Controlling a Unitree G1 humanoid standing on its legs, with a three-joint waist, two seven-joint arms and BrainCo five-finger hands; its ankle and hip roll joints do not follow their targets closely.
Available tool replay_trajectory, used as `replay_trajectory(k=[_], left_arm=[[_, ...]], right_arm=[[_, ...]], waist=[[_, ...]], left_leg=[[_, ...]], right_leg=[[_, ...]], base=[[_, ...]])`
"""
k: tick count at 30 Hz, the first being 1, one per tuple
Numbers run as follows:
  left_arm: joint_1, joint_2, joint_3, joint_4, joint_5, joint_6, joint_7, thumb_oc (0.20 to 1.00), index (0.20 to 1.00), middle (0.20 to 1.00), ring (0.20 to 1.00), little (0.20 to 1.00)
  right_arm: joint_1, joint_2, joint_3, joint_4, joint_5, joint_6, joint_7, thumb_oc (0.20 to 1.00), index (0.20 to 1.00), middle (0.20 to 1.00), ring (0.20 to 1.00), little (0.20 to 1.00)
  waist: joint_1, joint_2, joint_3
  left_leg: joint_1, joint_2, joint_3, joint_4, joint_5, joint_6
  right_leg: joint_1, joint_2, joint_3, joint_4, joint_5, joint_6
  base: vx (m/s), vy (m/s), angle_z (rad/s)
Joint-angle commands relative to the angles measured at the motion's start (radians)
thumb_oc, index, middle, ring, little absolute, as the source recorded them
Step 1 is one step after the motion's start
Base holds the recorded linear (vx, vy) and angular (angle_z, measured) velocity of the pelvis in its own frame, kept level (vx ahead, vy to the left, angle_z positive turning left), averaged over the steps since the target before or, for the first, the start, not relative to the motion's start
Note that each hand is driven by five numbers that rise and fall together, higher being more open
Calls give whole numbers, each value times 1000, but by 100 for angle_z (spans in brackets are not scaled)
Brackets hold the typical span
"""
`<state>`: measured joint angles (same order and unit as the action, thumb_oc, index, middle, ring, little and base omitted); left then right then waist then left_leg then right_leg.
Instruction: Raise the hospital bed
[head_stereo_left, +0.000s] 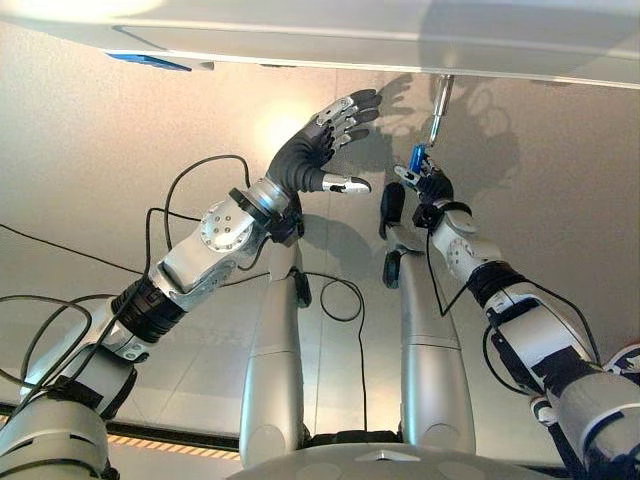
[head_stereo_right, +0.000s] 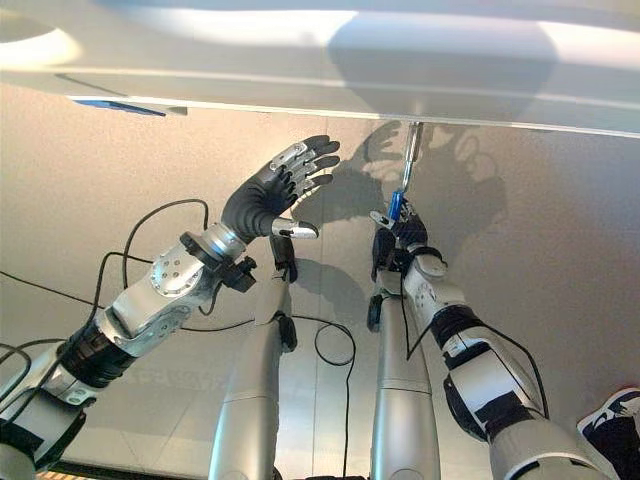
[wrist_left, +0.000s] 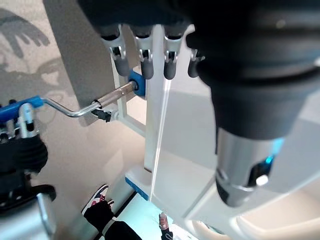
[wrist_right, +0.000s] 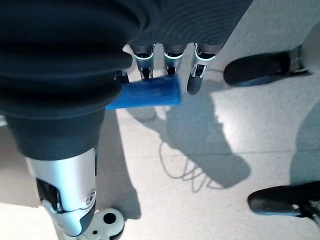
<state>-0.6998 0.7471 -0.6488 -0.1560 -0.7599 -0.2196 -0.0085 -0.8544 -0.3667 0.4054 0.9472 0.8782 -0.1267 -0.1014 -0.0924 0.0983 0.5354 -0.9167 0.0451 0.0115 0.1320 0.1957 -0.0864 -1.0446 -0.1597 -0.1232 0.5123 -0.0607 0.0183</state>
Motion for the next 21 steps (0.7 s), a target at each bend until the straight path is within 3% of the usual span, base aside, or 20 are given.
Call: replay_trajectory(k=[1, 7, 21], left_arm=[[-8, 21, 11, -104, 0, -37, -10, 1000, 1000, 1000, 1000, 1000], [-4, 27, 17, -122, 21, -37, -1, 1000, 1000, 1000, 1000, 1000], [-24, 37, 17, -169, 64, -43, 7, 1000, 1000, 1000, 1000, 1000]], right_arm=[[-23, -19, 5, -52, 53, -31, 4, 1000, 1000, 1000, 1000, 1000], [-67, -39, 17, -42, 79, -25, 14, 1000, 1000, 1000, 1000, 1000], [-193, -56, 30, 160, 92, 27, 48, 1000, 1000, 1000, 1000, 1000]], waist=[[3, -20, -15], [7, -24, -15], [33, 1, -15]], left_leg=[[-25, -21, 19, 140, -141, 12], [-16, -22, 20, 132, -142, 13], [-10, -22, 13, 114, -138, 12]], right_leg=[[50, -5, 16, -238, 156, 125], [61, -3, 14, -252, 158, 124], [64, 1, 6, -251, 148, 123]], base=[[0, 0, 0], [0, 0, 0], [0, 0, 0]])
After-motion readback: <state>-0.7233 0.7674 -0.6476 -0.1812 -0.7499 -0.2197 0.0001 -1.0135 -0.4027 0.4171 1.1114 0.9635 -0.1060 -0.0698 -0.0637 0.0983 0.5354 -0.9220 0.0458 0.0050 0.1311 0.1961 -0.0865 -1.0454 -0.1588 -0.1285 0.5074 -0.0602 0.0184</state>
